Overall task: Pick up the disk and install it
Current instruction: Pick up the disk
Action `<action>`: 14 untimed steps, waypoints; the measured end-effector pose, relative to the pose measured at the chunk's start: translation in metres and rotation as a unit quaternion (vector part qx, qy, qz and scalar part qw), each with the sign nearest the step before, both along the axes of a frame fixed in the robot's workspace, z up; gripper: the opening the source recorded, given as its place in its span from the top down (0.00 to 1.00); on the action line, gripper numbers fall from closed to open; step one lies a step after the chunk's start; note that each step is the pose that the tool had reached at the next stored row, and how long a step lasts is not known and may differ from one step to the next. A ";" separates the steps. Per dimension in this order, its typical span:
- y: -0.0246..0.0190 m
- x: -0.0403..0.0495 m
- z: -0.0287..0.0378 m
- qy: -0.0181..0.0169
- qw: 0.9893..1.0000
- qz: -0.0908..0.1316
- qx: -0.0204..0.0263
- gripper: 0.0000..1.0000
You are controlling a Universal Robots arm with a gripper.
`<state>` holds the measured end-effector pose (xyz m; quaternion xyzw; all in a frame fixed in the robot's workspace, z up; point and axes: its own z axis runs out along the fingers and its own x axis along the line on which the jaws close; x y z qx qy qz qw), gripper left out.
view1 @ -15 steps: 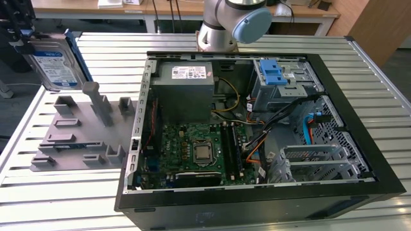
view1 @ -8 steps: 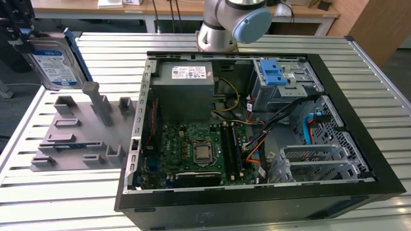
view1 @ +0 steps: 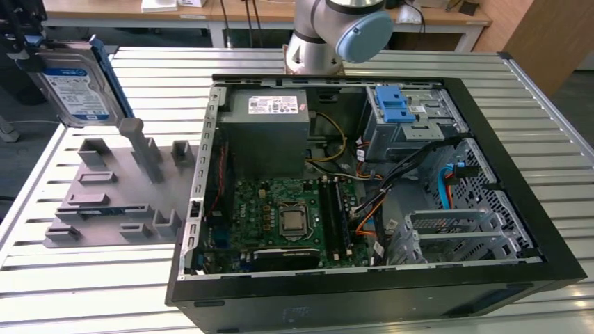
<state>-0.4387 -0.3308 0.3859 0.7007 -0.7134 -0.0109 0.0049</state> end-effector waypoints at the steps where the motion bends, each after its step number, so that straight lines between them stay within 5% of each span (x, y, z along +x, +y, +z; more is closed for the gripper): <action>1: 0.0000 0.0000 0.0011 0.000 1.000 0.000 0.000 0.63; 14: 0.0001 0.0000 0.0076 0.000 1.000 0.000 0.000 0.63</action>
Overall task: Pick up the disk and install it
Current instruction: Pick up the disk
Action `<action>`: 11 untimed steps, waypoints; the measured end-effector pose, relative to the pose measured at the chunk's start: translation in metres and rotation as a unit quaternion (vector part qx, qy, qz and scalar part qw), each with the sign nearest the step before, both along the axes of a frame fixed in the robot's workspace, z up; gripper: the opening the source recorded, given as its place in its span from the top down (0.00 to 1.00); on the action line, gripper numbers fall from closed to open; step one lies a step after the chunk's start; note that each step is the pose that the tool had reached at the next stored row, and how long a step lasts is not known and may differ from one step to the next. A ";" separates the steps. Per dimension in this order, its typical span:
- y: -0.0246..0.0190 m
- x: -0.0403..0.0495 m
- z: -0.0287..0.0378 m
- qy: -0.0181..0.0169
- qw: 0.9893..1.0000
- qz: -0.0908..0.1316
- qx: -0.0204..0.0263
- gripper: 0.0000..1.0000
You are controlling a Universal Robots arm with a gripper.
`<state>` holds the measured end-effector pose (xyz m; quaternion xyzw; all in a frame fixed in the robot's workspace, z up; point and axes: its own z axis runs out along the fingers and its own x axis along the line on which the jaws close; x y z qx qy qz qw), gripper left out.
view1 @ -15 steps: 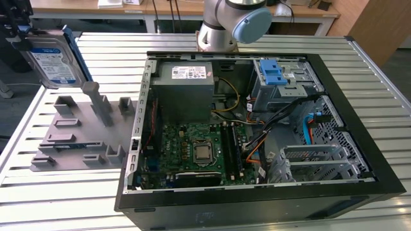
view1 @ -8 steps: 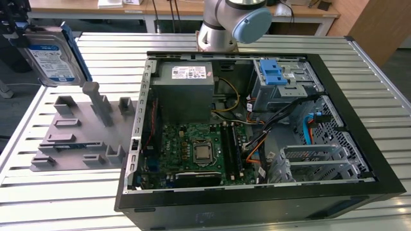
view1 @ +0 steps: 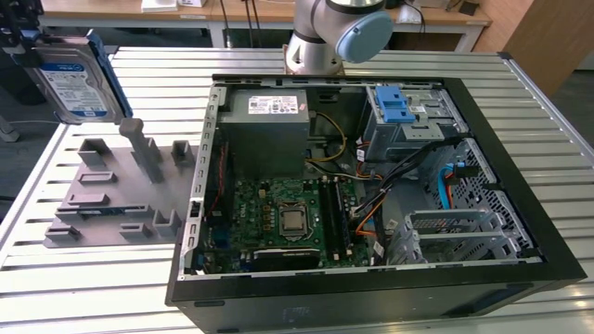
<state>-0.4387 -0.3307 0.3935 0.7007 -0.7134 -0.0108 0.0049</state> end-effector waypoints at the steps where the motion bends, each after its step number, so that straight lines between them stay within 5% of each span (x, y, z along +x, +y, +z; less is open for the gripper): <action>1: 0.0000 0.0000 0.0004 0.000 1.000 0.000 0.000 0.63; 11: 0.0000 0.0000 0.0029 0.000 1.000 0.000 0.000 0.63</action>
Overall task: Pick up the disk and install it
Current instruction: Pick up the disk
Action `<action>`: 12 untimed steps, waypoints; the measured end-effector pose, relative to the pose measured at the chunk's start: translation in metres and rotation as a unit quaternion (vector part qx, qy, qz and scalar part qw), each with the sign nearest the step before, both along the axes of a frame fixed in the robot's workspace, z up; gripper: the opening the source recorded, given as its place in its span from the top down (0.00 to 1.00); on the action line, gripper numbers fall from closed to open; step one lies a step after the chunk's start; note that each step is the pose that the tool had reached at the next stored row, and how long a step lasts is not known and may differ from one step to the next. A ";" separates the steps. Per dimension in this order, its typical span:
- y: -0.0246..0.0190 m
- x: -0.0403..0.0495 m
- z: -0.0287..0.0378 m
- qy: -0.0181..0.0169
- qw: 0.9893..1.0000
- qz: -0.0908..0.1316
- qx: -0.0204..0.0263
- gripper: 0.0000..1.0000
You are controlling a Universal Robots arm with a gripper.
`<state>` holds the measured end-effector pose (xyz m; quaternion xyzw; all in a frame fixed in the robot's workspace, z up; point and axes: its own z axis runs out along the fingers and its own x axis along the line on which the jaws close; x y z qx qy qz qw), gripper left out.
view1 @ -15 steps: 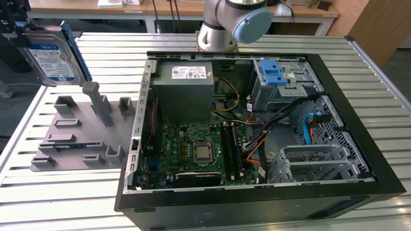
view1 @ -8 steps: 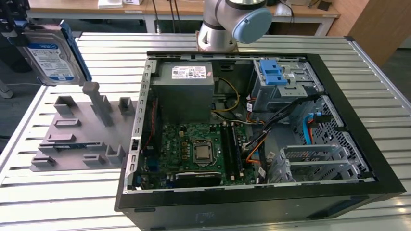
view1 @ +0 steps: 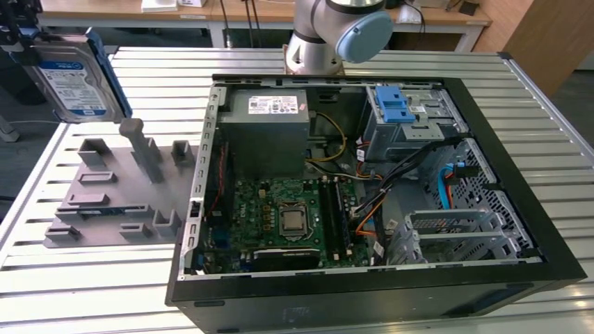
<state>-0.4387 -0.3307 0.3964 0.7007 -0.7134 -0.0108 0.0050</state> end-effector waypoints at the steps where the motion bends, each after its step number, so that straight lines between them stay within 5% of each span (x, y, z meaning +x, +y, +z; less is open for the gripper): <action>1: 0.0000 0.0000 0.0004 0.000 1.000 0.000 0.000 0.63; 12: 0.0000 0.0000 0.0060 0.000 1.000 0.000 0.000 0.63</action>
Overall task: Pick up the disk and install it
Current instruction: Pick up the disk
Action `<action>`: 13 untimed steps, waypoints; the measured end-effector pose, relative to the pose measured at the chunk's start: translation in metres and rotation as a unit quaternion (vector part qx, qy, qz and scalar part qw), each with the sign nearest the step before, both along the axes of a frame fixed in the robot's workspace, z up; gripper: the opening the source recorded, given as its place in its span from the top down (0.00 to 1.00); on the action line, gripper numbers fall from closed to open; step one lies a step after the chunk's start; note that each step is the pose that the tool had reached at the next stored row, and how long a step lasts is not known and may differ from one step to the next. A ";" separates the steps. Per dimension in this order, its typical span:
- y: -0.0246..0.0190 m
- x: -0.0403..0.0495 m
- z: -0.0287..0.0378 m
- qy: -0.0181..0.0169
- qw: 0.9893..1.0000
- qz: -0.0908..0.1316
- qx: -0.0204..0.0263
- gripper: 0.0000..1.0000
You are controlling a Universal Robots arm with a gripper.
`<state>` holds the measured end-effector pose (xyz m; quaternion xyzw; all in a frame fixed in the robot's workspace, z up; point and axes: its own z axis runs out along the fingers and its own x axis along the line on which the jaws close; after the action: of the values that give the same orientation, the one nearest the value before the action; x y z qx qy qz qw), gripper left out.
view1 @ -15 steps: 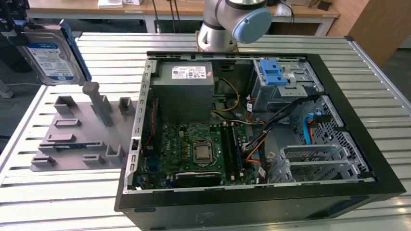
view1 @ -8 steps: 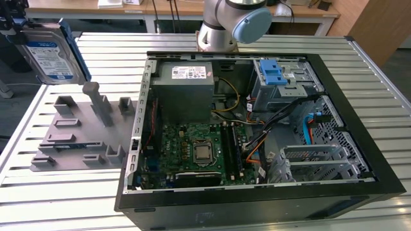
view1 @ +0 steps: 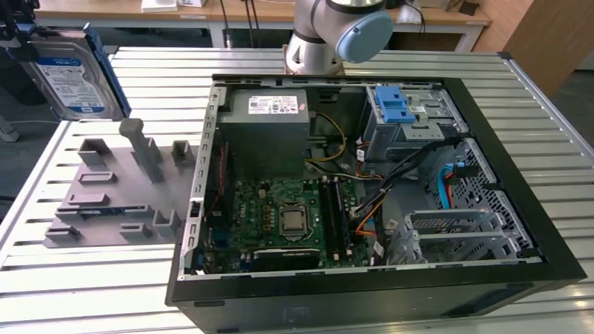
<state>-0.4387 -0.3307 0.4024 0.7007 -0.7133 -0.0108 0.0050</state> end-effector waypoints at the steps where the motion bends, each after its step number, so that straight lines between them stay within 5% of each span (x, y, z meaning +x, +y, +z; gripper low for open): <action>1: 0.0000 0.0000 0.0004 0.000 1.000 0.000 0.000 0.63; 13: 0.0000 0.0000 0.0059 0.000 1.000 0.000 0.000 0.63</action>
<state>-0.4387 -0.3306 0.4084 0.7007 -0.7134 -0.0108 0.0050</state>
